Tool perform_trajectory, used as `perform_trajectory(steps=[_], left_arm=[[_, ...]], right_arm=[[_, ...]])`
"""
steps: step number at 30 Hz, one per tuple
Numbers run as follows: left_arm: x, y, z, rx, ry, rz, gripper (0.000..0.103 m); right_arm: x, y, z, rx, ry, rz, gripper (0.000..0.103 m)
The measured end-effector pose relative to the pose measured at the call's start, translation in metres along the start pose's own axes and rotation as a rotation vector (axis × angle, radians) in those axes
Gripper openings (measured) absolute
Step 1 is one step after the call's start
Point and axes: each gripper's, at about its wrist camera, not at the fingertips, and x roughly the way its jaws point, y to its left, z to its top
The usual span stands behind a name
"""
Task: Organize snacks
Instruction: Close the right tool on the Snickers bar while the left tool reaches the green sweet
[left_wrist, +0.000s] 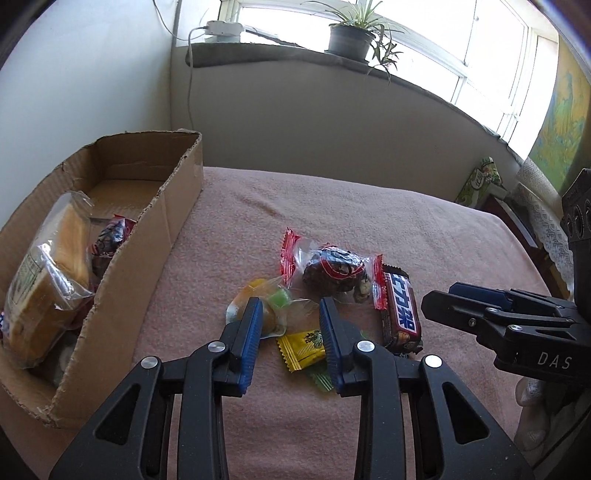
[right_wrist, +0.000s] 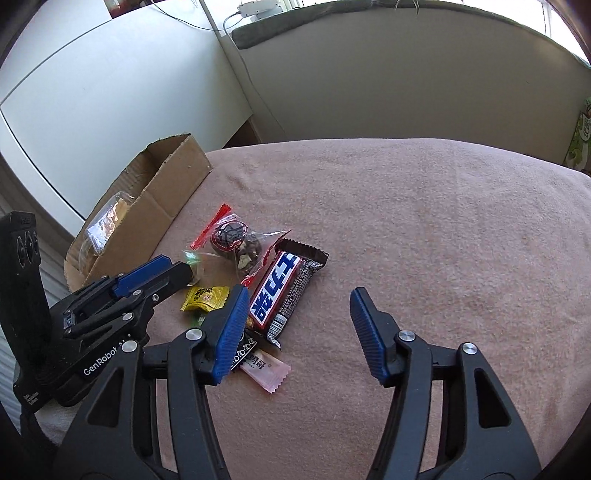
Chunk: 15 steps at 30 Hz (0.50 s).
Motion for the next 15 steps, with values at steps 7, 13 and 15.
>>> perform_trajectory(steps=[7,13,15], left_arm=[[0.005,0.005,0.004,0.018,0.014,0.009,0.030],[0.015,-0.007,0.013,0.093,0.012,0.040,0.031],[0.020,-0.007,0.013,0.102,0.017,0.047,0.031]], right_arm=[[0.017,-0.002,0.001,0.009,0.021,0.007,0.060],[0.027,-0.006,0.005,0.018,0.040,0.022,0.060],[0.029,-0.002,0.008,0.004,0.038,0.024,0.060]])
